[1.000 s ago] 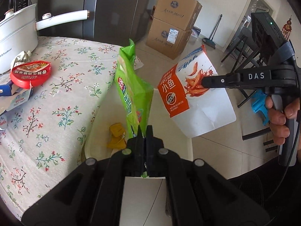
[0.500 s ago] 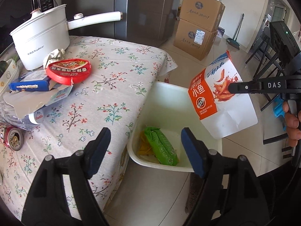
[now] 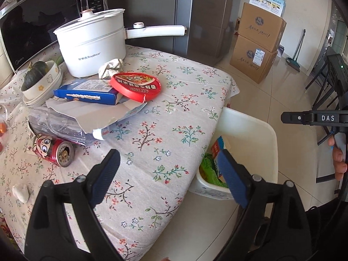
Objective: Collect trash
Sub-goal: 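Open the right gripper to drop the fish snack bag into the bin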
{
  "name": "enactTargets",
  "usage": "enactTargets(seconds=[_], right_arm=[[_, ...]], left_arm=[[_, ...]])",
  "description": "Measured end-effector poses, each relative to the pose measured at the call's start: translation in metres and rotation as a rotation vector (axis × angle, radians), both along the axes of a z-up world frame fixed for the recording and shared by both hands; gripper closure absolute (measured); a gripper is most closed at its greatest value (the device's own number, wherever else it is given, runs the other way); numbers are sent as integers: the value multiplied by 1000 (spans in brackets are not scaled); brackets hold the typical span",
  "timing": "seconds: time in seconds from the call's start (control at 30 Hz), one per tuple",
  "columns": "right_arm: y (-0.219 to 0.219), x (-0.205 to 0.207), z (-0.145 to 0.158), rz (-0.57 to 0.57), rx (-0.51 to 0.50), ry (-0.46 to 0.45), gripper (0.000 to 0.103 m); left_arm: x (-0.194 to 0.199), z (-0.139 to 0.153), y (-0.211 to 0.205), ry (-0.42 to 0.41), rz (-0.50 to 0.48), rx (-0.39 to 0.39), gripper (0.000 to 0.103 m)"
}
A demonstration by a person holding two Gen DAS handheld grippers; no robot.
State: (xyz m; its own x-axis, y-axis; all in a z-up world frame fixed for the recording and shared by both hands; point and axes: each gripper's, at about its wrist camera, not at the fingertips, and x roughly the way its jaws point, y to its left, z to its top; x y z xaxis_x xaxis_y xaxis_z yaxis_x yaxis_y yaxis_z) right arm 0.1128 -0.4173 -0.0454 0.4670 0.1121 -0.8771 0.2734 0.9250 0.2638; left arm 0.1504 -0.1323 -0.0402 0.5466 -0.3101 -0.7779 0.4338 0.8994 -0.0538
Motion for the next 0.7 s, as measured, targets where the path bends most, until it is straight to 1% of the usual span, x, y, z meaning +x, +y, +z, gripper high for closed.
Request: enactTargets(seconds=[0.17, 0.33, 0.5, 0.7], right_arm=[[11, 6, 3, 10, -11, -1, 45], [27, 14, 9, 34, -35, -14, 36], [52, 26, 13, 69, -45, -24, 32], [89, 42, 18, 115, -37, -37, 28]], left_arm=[[6, 4, 18, 1, 44, -2, 9], [12, 7, 42, -4, 98, 21, 8], [21, 10, 80, 5, 184, 28, 8], [32, 11, 132, 40, 311, 14, 7]])
